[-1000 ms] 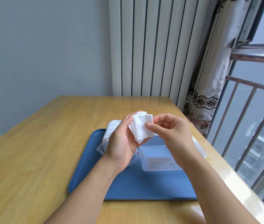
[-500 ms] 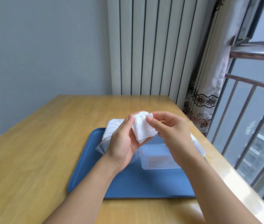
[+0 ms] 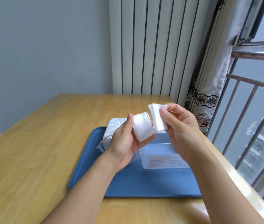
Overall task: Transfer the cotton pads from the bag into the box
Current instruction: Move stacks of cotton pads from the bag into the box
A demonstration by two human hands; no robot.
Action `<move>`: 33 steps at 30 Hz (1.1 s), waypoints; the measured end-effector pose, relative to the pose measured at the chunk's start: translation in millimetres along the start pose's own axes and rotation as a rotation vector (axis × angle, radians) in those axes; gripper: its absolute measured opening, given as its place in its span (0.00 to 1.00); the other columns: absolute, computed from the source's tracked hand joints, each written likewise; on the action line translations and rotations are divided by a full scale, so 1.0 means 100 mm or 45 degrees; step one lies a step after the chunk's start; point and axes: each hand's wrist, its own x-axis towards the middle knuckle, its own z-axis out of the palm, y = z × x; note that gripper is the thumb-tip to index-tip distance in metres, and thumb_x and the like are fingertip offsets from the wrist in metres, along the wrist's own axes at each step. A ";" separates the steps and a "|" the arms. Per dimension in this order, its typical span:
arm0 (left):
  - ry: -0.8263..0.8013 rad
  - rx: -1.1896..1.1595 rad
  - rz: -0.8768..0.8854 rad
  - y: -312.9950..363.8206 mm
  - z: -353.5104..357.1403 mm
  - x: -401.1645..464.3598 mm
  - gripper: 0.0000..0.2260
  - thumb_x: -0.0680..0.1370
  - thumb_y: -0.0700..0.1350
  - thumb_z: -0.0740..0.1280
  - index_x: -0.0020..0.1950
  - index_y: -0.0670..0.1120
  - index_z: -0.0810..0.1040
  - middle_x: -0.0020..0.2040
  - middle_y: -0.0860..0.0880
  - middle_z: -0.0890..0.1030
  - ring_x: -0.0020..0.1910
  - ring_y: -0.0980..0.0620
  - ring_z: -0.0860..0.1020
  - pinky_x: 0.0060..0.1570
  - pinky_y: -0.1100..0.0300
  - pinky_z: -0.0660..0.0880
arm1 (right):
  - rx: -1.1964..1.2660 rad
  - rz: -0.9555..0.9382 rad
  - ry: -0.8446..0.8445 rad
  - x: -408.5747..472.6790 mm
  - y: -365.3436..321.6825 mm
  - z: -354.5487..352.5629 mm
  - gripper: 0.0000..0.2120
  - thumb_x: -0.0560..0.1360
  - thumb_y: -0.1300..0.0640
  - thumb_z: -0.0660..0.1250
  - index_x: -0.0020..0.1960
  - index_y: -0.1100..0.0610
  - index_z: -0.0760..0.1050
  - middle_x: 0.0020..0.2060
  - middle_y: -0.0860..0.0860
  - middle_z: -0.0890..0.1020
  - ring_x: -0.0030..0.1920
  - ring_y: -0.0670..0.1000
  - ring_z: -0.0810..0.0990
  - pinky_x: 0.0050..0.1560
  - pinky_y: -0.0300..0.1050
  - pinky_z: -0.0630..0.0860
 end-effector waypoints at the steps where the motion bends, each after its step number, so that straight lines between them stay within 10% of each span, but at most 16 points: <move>1: -0.008 0.022 0.000 0.00 0.00 0.00 0.23 0.85 0.56 0.52 0.67 0.42 0.78 0.63 0.40 0.83 0.66 0.41 0.79 0.54 0.52 0.83 | -0.048 0.010 -0.005 -0.01 0.01 0.01 0.05 0.72 0.56 0.73 0.45 0.56 0.80 0.39 0.54 0.84 0.39 0.50 0.79 0.41 0.39 0.76; 33: -0.144 -0.082 -0.080 0.00 0.00 0.00 0.18 0.86 0.42 0.52 0.69 0.37 0.75 0.65 0.37 0.80 0.64 0.38 0.79 0.60 0.50 0.80 | -0.444 -0.284 0.090 0.03 0.11 0.02 0.06 0.71 0.68 0.77 0.44 0.59 0.86 0.43 0.58 0.84 0.40 0.50 0.81 0.34 0.40 0.77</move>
